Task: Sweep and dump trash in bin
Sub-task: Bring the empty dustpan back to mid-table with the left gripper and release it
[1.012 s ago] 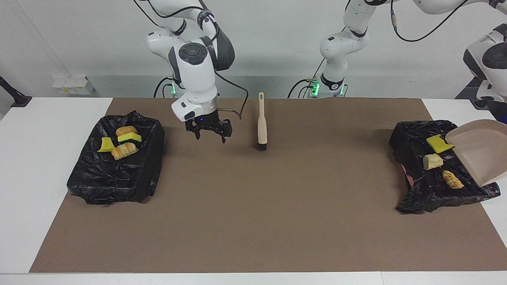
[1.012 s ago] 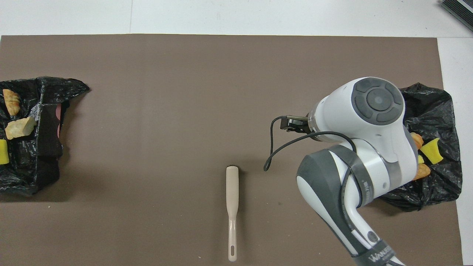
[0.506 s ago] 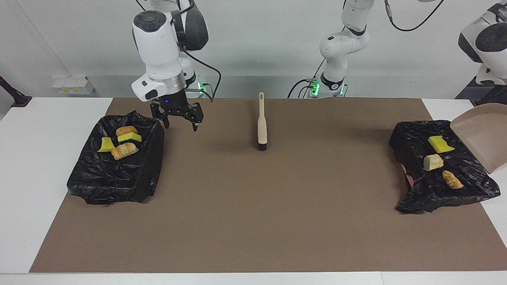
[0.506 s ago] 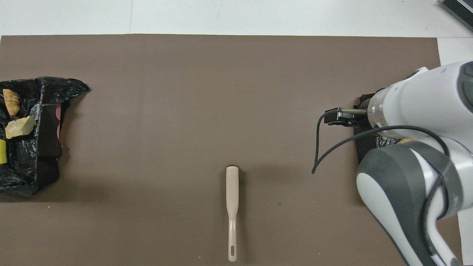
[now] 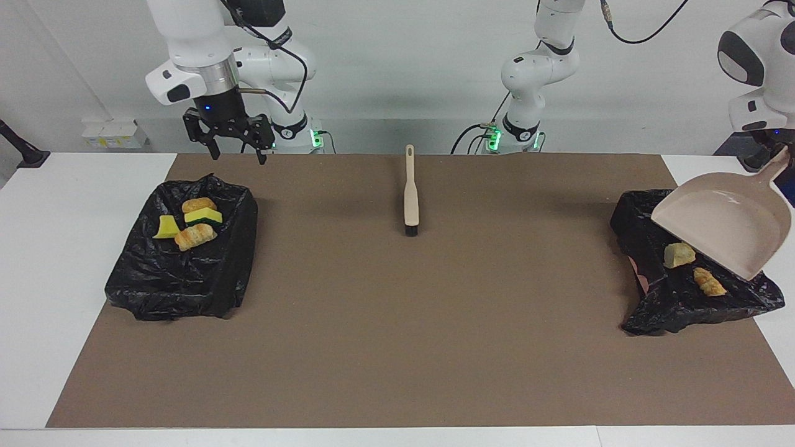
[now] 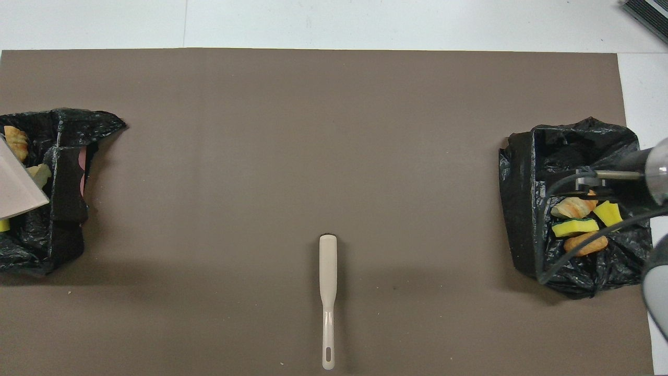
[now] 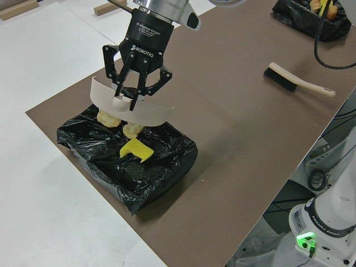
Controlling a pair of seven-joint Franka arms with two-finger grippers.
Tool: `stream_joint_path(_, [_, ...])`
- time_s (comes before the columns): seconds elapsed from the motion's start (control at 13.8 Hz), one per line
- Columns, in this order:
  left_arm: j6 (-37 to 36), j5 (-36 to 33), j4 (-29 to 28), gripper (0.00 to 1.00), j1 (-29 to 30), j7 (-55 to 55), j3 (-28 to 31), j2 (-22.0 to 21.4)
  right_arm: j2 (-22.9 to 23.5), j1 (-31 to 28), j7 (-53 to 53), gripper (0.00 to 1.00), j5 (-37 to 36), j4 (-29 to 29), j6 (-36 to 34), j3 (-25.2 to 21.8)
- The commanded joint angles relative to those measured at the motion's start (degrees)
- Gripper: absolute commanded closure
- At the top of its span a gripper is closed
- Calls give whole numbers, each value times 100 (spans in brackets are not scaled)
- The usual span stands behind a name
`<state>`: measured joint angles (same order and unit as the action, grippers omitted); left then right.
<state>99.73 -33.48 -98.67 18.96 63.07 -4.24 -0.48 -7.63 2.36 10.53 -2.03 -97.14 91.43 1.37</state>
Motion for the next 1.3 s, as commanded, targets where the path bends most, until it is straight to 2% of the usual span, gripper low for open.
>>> stream_joint_path(0.0, [-611, 935, -65, 100, -156, -1564, -138, -171, 34, 133, -411, 0, 175, 327, -458, -608])
stream_joint_path(0.07, [-691, 1288, -91, 100, -261, -2065, -139, -189, -36, 212, -429, 0, 289, 310, -442, -838])
stream_joint_path(0.14, [-761, 1552, -144, 100, -383, -2540, -148, -233, -89, 256, -429, 0, 291, 231, -468, -866])
stream_joint_path(0.22, [-797, 1772, -205, 100, -541, -2936, -148, -268, -72, 230, -429, 0, 265, 213, -494, -753])
stream_joint_path(0.29, [-858, 2001, -241, 100, -734, -3297, -148, -303, 32, 160, -429, 0, 212, 430, -520, -622])
stream_joint_path(0.43, [-841, 2511, -355, 100, -1147, -4324, -148, -347, 279, 72, -455, 0, 203, 739, -582, -576])
stream_joint_path(0.58, [-736, 2960, -381, 100, -1665, -5353, -148, -321, 297, 46, -464, 0, 229, 749, -574, -594])
stream_joint_path(0.87, [26, 3452, -469, 100, -3009, -7462, -148, -181, 288, 63, -1070, 0, 150, 740, -460, -585])
stream_joint_path(1.23, [809, 3673, -478, 100, -4092, -8433, -148, 276, 244, 37, -1044, 0, 159, 652, -231, -673])
